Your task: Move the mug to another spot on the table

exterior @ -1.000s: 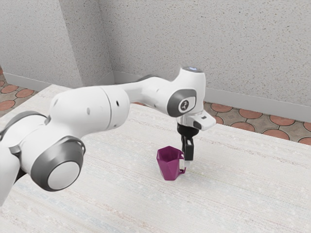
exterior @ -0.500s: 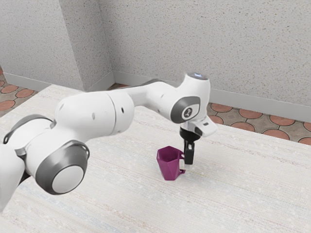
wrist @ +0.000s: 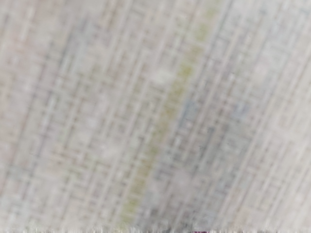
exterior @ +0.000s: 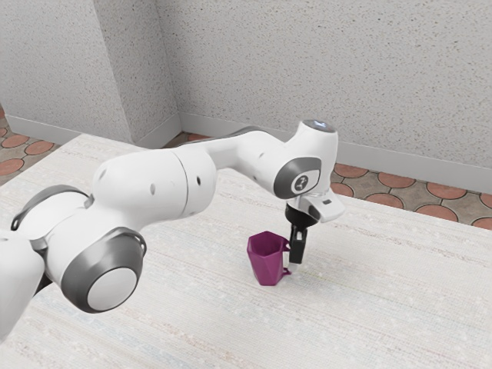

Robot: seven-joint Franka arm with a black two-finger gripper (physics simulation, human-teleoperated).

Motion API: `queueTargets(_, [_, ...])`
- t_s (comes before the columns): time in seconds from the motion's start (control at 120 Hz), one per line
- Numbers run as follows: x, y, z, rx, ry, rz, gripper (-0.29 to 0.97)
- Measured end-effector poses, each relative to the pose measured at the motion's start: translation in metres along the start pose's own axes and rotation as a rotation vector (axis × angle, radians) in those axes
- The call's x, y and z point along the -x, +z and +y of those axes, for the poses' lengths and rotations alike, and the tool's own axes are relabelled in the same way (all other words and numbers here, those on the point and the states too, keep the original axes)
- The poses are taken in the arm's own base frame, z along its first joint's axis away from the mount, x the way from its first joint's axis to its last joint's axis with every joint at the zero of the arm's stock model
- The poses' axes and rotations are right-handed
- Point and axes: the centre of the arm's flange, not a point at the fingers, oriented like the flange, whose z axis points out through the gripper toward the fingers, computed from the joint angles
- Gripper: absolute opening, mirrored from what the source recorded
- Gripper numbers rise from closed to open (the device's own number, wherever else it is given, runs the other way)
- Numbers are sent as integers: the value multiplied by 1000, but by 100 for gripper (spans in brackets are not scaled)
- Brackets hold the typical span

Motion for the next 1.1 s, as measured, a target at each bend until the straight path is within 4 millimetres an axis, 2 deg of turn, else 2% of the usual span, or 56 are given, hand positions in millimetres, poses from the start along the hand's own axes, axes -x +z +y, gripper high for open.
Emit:
queueTargets(0.133, [1,0,0,1,4,-8,66])
queueTargets(0.675, [1,0,1,1,5,-11,10])
queueTargets(0.95, [0,-2,1,-4,4,-10,1])
queueTargets(1.1, [10,-23,-2,-28,-9,-5,-3])
